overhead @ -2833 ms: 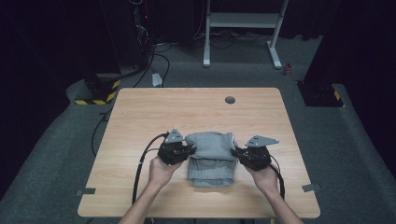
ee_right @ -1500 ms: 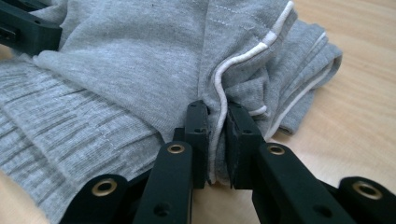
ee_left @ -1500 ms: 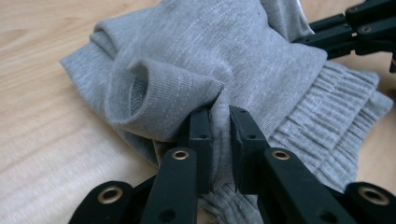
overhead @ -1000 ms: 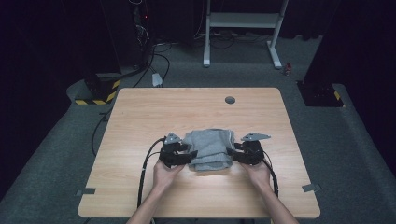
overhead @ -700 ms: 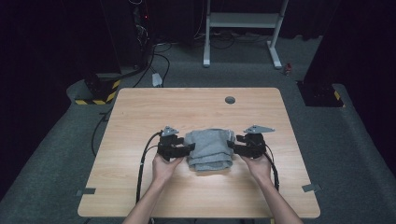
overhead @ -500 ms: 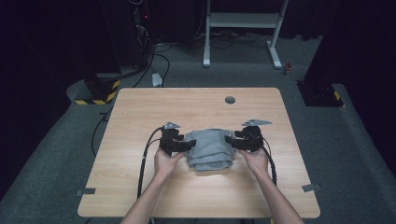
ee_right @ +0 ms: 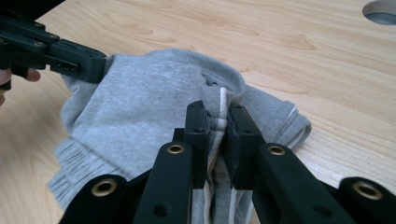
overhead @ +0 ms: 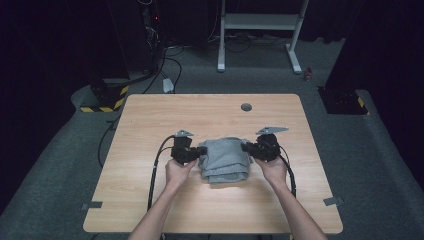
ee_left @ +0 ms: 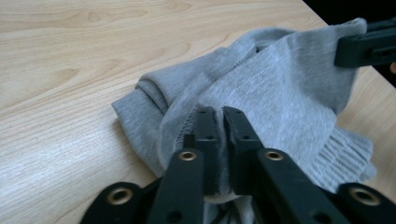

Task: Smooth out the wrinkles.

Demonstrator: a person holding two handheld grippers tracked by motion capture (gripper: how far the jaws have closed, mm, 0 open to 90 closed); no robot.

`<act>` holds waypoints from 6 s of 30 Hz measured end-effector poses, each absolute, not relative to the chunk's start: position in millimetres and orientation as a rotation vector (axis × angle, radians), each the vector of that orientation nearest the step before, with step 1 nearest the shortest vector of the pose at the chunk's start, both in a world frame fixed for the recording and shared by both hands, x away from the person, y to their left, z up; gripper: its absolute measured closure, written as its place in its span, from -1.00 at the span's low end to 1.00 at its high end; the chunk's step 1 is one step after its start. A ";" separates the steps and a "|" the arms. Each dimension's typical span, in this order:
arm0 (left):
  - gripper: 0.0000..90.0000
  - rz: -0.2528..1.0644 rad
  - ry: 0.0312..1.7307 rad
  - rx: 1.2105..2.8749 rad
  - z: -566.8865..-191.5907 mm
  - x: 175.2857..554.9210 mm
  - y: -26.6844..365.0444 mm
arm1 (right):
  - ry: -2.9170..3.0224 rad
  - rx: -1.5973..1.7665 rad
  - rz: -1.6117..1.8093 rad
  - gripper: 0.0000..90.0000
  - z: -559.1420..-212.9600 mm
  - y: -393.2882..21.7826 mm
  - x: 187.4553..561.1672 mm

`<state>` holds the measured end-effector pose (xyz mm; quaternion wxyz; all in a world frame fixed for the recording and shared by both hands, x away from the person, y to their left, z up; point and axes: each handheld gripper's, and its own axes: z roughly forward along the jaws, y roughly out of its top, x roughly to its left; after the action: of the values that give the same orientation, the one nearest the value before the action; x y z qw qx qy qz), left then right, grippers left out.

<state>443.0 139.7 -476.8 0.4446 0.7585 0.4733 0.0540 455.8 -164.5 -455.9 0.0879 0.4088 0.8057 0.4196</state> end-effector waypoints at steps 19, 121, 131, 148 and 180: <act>0.94 0.176 0.947 1.980 -472.6 379.3 141.2 | 2.410 1.026 1.272 0.79 -467.7 -186.3 394.0; 0.99 0.301 1.195 2.066 -489.1 419.0 137.3 | 2.375 1.298 1.016 0.94 -490.7 -183.9 424.1; 0.97 0.233 1.246 2.026 -491.3 394.4 168.6 | 2.418 1.280 0.985 0.89 -498.3 -185.5 421.6; 0.16 0.270 1.253 2.009 -500.2 462.0 135.8 | 2.330 1.312 1.020 0.54 -482.1 -161.0 453.1; 0.27 0.355 1.172 1.969 -474.1 439.2 155.8 | 2.302 1.273 1.033 0.49 -477.5 -173.2 437.9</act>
<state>439.2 155.8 -474.1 0.4000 0.7782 0.4634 0.1404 437.9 -173.2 -477.5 0.1572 0.4447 0.8045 0.3610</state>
